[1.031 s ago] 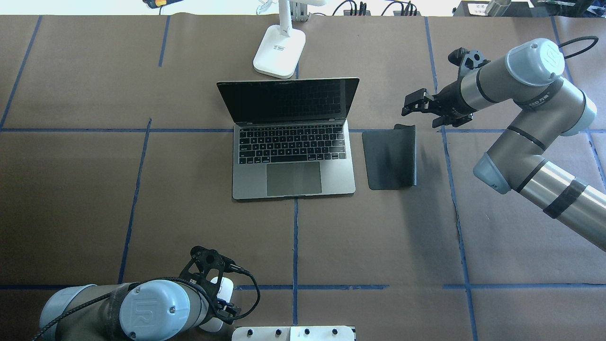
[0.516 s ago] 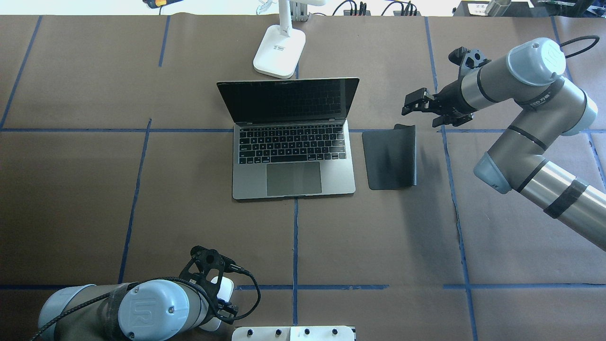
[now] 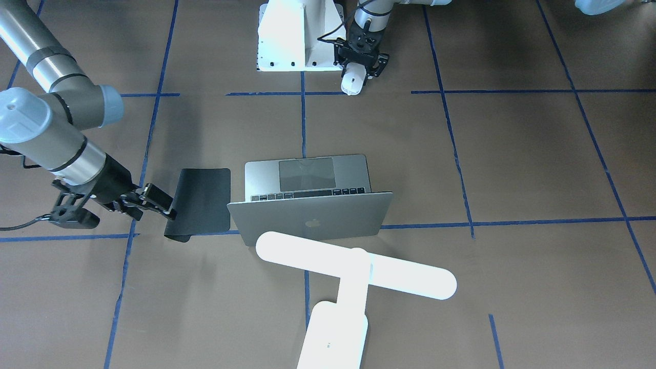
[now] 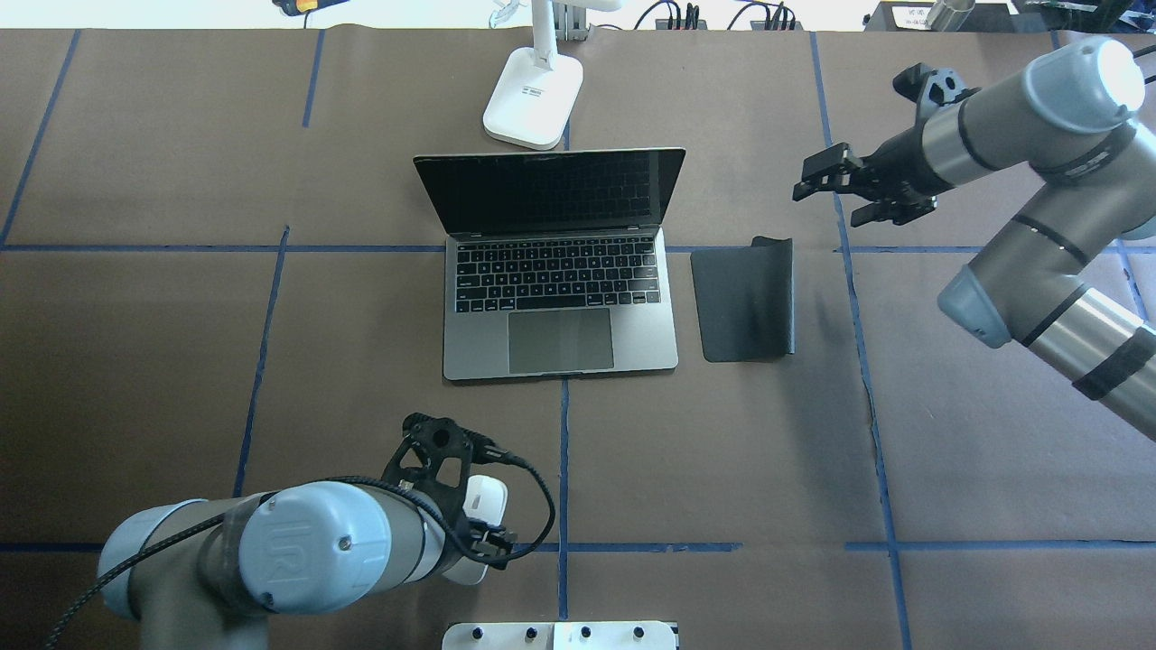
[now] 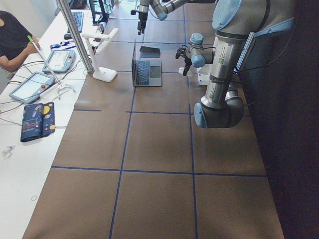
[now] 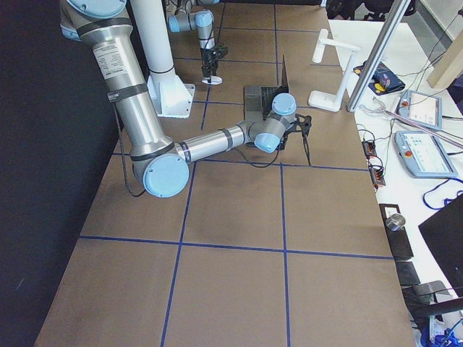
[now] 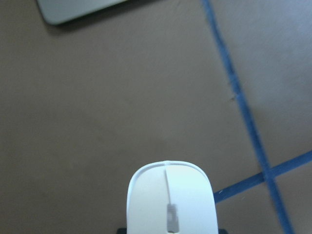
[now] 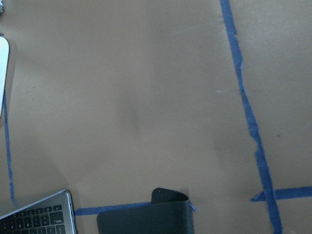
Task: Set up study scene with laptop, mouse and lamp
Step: 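Carry the mouse over the black pad with the left gripper while the right arm withdraws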
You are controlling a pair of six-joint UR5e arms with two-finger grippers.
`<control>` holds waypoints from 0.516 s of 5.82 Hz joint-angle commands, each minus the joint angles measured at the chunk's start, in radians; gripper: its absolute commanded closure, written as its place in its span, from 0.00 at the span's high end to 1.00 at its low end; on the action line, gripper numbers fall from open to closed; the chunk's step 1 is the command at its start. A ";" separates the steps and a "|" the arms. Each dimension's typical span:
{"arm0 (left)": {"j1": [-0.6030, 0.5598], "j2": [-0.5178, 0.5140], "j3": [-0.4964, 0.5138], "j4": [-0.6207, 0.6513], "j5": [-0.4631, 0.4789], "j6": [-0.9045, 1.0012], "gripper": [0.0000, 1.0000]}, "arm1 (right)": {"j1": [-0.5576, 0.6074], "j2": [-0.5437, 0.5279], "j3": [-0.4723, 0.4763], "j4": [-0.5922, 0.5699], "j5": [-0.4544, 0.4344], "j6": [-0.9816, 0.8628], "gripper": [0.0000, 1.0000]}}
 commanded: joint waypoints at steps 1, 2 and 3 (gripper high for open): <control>-0.041 -0.155 0.129 0.001 -0.002 -0.015 0.09 | 0.069 -0.038 -0.001 -0.001 0.069 -0.083 1.00; -0.073 -0.212 0.187 -0.008 -0.002 -0.116 0.08 | 0.078 -0.052 -0.002 0.000 0.071 -0.094 1.00; -0.096 -0.331 0.318 -0.010 -0.002 -0.127 0.08 | 0.094 -0.069 -0.001 0.000 0.075 -0.118 1.00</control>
